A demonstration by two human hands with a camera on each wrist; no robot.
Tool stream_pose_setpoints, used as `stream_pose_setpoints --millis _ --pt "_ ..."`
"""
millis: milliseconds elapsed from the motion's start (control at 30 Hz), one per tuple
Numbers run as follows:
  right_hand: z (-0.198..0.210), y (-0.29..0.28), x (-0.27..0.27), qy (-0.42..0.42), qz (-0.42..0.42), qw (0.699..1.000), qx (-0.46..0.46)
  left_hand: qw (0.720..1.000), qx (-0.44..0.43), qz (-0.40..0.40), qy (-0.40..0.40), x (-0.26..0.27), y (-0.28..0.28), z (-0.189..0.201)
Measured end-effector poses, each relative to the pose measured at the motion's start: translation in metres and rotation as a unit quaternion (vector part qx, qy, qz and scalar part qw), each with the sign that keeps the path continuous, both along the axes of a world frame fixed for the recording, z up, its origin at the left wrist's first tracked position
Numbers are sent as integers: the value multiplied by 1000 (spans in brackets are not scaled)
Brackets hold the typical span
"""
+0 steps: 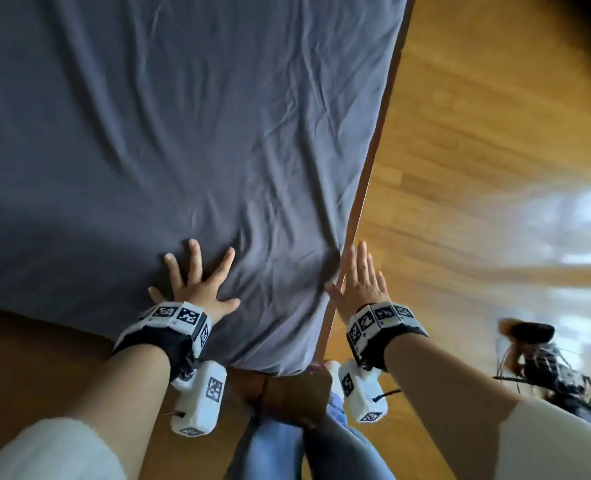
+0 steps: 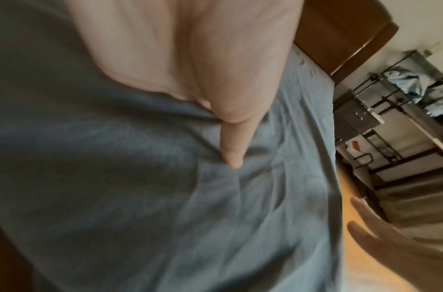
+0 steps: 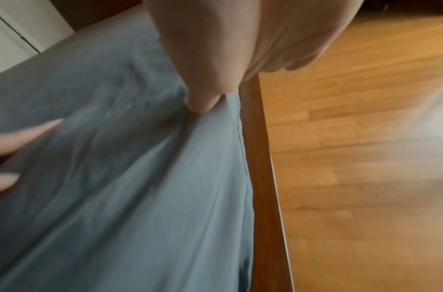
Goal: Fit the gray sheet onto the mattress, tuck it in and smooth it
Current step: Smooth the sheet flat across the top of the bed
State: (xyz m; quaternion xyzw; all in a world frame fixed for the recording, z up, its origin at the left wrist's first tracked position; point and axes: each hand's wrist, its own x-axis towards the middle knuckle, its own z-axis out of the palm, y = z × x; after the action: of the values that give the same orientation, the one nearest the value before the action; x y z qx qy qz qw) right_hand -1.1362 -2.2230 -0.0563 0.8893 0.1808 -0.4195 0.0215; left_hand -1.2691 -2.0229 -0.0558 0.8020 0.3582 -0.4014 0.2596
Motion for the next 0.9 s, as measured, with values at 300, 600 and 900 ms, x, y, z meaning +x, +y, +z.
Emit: stream_pose_setpoints --millis 300,600,900 --pt "1 142 -24 -42 311 938 146 915 64 278 -287 -25 43 10" --pt "-38 97 83 -69 348 922 159 952 105 261 -119 22 9 -9" --pt "-8 -10 291 -18 127 991 26 959 45 261 103 152 -27 -7"
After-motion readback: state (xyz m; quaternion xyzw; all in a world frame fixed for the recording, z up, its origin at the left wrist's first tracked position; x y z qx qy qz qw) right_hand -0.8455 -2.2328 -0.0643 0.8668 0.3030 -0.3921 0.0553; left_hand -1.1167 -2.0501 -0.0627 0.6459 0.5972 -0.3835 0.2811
